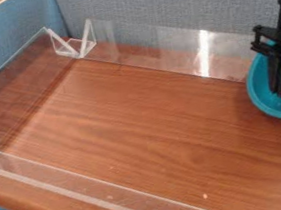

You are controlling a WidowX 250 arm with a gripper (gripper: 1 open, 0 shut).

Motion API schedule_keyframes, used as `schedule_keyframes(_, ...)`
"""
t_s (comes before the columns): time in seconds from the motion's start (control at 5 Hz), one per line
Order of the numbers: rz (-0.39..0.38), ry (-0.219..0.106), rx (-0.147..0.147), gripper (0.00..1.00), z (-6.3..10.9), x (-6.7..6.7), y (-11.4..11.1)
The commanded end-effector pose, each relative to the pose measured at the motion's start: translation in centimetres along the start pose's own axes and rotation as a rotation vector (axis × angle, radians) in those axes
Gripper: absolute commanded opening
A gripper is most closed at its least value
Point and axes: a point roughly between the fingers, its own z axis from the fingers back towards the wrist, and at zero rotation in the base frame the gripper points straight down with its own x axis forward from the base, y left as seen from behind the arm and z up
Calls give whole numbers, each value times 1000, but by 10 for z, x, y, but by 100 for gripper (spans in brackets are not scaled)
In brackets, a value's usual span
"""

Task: Put the mushroom in the blue bowl

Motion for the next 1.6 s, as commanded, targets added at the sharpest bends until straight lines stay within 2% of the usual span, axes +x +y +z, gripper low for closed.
schedule_keyframes(0.0,-29,-74,12,0,30,-5,-4)
schedule_keyframes(0.4,-52,-59,1,0,32,-22,2)
schedule_keyframes(0.6,-55,-59,0,100,38,-28,0)
schedule_keyframes(0.8,-56,-63,1,100,48,-35,-1)
schedule_keyframes(1.0,-42,-52,1,100,51,-41,0)
schedule_keyframes(1.4,18,-39,-15,100,44,-26,14)
